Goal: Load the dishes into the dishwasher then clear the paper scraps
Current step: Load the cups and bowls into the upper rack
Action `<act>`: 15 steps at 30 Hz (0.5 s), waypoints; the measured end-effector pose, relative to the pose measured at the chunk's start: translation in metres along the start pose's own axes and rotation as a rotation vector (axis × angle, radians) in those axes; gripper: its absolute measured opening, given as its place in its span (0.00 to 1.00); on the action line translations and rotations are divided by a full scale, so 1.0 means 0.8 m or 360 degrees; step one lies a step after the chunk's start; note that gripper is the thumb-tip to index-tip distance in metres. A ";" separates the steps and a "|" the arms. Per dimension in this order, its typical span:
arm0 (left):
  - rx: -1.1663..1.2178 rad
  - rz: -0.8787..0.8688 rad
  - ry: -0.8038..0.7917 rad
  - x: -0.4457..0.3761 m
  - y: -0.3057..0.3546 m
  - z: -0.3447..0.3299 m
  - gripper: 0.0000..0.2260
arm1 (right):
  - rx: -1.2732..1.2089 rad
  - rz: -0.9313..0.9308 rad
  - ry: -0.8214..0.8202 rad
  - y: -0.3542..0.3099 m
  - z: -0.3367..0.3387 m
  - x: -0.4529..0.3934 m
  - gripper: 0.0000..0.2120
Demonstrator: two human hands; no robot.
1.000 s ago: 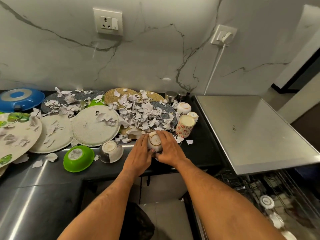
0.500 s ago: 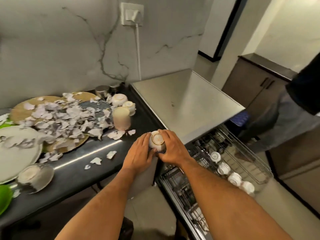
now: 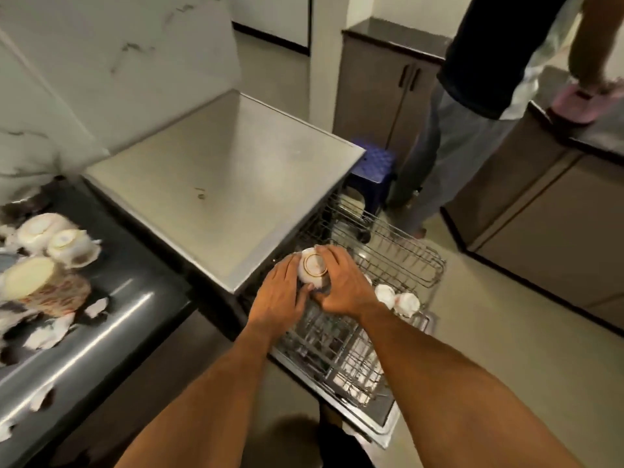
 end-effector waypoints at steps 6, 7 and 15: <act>0.0173 -0.0068 -0.0227 -0.090 0.048 -0.109 0.27 | -0.0019 -0.0327 0.0006 0.136 0.009 -0.007 0.44; 0.0206 -0.0073 -0.0267 -0.104 0.055 -0.128 0.26 | 0.0001 -0.0396 -0.0003 0.158 0.009 -0.008 0.45; 0.0237 -0.0129 -0.0607 -0.198 0.099 -0.271 0.24 | 0.0063 -0.0829 -0.0057 0.301 -0.009 -0.018 0.45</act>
Point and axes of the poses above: each hand's wrist, its own x-axis away from the middle knuckle, its own z-axis out of the back of the hand, y = z × x, the point moved 1 cm from there along -x, towards the middle knuckle, and after that the axes turned 8 degrees about -z, right-handed, at the moved point
